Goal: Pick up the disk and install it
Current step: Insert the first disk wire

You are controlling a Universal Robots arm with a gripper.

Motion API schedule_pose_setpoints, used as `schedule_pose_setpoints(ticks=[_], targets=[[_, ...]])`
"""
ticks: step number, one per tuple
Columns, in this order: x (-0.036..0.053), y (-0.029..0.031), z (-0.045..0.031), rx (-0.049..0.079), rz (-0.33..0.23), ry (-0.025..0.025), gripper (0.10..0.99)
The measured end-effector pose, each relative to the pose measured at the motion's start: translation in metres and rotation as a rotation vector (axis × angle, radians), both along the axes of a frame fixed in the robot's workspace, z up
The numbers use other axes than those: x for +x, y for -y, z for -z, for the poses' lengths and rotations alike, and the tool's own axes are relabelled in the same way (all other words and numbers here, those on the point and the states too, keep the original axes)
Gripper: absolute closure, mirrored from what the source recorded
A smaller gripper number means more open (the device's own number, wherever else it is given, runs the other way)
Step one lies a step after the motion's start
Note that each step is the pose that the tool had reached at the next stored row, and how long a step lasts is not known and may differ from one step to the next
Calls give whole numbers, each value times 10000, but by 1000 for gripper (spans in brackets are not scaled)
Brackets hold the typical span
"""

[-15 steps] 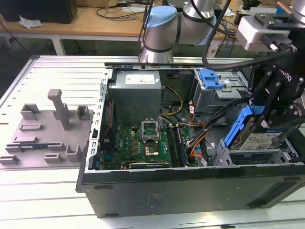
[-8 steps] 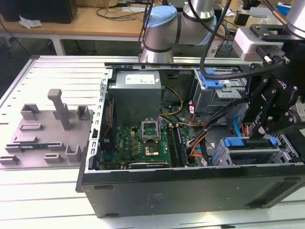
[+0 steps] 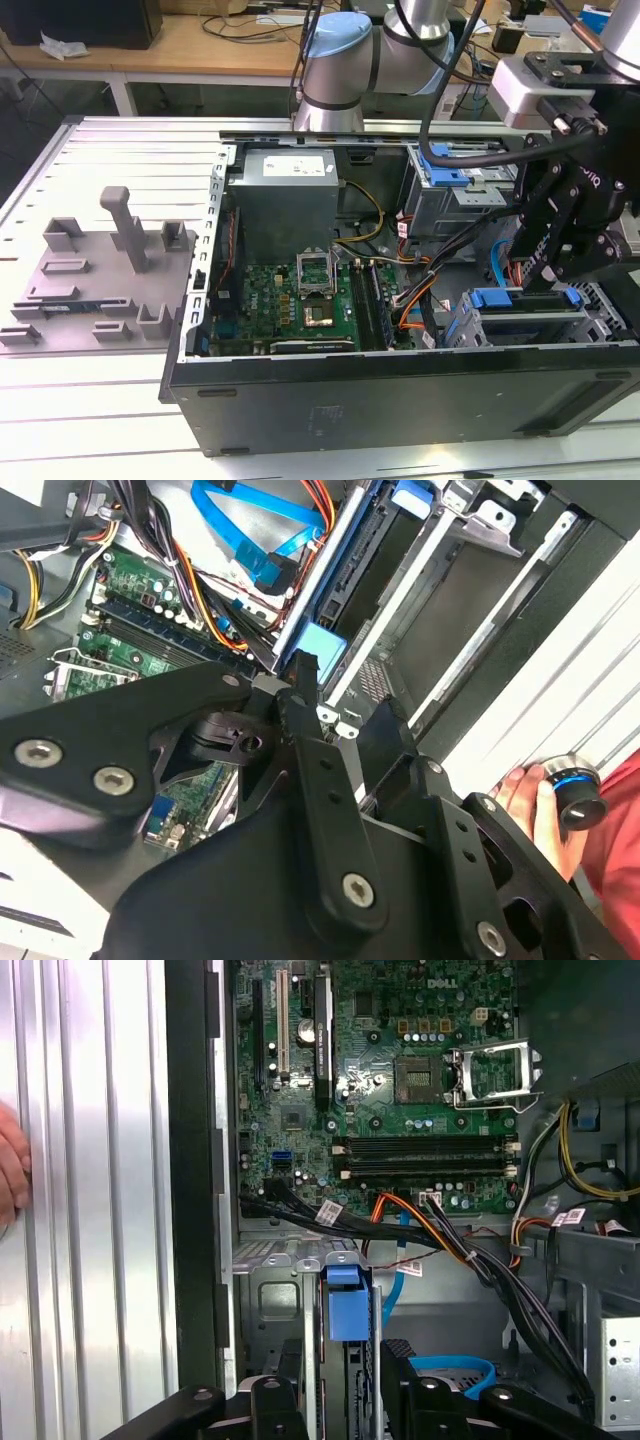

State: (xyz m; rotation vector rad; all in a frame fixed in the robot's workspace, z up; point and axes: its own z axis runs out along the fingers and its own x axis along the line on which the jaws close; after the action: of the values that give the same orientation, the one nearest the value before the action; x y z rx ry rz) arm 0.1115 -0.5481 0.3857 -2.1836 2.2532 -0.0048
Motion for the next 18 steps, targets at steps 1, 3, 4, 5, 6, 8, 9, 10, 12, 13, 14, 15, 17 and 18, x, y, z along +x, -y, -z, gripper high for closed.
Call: schedule_pose_setpoints(ticks=[1, 3, 4, 5, 6, 8, 9, 10, 12, 13, 14, 15, 17, 18], targets=[[0, 0, 1, 1, 0, -1, 647], [0, 0, 1, 0, 0, -1, 647], [0, 0, 1, 0, 0, 0, 647], [0, 0, 2, 1, 0, 0, 647], [0, 0, 2, 1, 0, -1, 647], [0, 0, 3, 0, 0, -1, 647], [0, 0, 3, 0, 0, -1, 647], [0, -8, 6, -7, 0, 0, 647], [0, -124, 4, -547, 0, -1, 647], [0, -166, 3, -817, 0, -1, 647], [0, -192, 3, -1006, 0, -1, 647], [0, -260, 2, -1558, 0, -3, 647], [0, -359, 3, -2364, 0, -6, 647], [0, -386, 4, -2590, 0, -6, 647]])
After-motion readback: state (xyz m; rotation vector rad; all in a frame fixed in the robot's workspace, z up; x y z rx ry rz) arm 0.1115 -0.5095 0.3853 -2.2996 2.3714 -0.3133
